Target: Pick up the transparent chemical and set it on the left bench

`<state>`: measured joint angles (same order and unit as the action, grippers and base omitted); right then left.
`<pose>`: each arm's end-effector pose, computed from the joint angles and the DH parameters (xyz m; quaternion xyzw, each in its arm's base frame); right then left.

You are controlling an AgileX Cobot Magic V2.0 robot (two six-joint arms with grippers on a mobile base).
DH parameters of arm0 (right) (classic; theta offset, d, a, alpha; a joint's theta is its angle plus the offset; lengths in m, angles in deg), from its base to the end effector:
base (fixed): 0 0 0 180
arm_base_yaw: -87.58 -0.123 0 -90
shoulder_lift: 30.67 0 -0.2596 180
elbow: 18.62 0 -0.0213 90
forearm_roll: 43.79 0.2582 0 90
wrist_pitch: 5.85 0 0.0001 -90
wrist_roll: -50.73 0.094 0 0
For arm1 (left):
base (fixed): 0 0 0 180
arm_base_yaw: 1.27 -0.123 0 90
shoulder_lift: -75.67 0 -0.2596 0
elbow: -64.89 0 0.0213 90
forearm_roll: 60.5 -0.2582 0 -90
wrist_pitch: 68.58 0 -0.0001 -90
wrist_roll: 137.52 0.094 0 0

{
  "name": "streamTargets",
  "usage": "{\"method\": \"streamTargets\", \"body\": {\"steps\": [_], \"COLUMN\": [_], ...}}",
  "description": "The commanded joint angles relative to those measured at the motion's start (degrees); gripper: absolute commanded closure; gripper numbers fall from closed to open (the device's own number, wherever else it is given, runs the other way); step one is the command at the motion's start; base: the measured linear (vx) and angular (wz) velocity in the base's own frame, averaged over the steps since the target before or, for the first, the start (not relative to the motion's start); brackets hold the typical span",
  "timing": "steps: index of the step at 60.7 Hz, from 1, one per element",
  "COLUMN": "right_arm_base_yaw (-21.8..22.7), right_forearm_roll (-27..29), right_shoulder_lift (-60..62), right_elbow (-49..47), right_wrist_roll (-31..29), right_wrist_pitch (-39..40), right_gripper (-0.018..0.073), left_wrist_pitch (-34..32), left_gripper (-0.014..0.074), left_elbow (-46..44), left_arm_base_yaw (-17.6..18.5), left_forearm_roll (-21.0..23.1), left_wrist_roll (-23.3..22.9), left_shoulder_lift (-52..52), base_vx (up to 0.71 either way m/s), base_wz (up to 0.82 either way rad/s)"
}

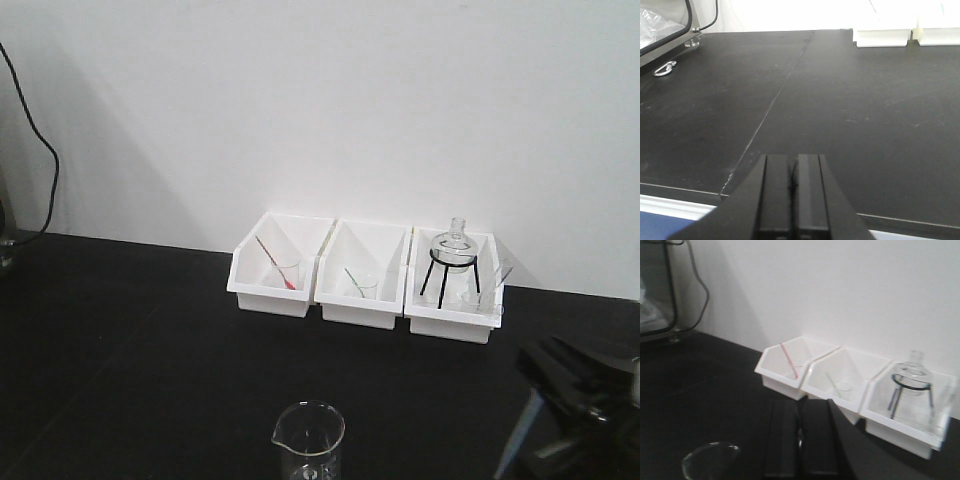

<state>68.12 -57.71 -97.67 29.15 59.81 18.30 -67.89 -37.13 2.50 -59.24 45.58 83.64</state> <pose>0.2189 0.0871 0.2710 -0.1768 0.6925 0.1309 0.6870 0.0926 -0.0061 0.2039 0.0337 0.6852 -0.0123 0.7274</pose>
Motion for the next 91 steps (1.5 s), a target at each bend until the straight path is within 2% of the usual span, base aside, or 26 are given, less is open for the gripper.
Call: {"method": "streamTargets", "body": {"steps": [1, 10, 23, 32, 50, 61, 78, 84, 91], "right_arm_base_yaw": [-3.4, -7.1, -11.1, -11.8, -11.8, -11.8, -11.8, -11.8, -11.8], "right_forearm_roll": [-1.0, -1.0, -1.2, -1.2, -1.0, -0.8, 2.2, 2.4, 1.6], "right_shoulder_lift": [-6.4, -16.9, -26.2, -30.6, -39.4, -42.1, -43.0, -40.5, -33.2], "right_elbow": [-6.0, -12.3, -23.1, -27.3, -27.4, -27.4, -27.4, -27.3, -25.4], "right_wrist_roll": [0.2, 0.2, -1.5, -1.5, -1.5, -1.5, -1.5, -1.5, -1.5], "right_wrist_pitch": [8.0, 13.7, 14.3, 13.9, 14.5, 13.7, 14.7, 13.0, 4.6], "right_gripper": [0.0562, 0.0562, 0.0562, 0.0562, 0.0540, 0.0416, 0.0013, -0.0041, -0.0024], "left_wrist_pitch": [-4.5, -4.5, -4.5, -4.5, -4.5, -4.5, -4.5, -4.5, -4.5], "left_gripper": [0.0600, 0.0600, 0.0600, 0.0600, 0.0600, 0.0600, 0.0600, 0.0600, 0.0600], "left_elbow": [0.9, 0.9, 0.9, 0.9, 0.9, 0.9, 0.9, 0.9, 0.9], "left_arm_base_yaw": [0.1, 0.1, 0.1, 0.1, 0.1, 0.1, 0.1, 0.1, 0.1], "left_forearm_roll": [0.0, 0.0, 0.0, 0.0, 0.0, 0.0, 0.0, 0.0, 0.0], "left_wrist_roll": [-0.4, -0.4, -0.4, -0.4, -0.4, -0.4, -0.4, -0.4, -0.4], "left_shoulder_lift": [-1.1, -1.1, -1.1, -1.1, -1.1, -1.1, -1.1, -1.1, -1.1], "base_vx": [0.00, 0.00, 0.00, 0.00, 0.00, 0.00, 0.00, 0.00, 0.00], "base_wz": [0.00, 0.00, 0.00, 0.00, 0.00, 0.00, 0.00, 0.00, 0.00]}}
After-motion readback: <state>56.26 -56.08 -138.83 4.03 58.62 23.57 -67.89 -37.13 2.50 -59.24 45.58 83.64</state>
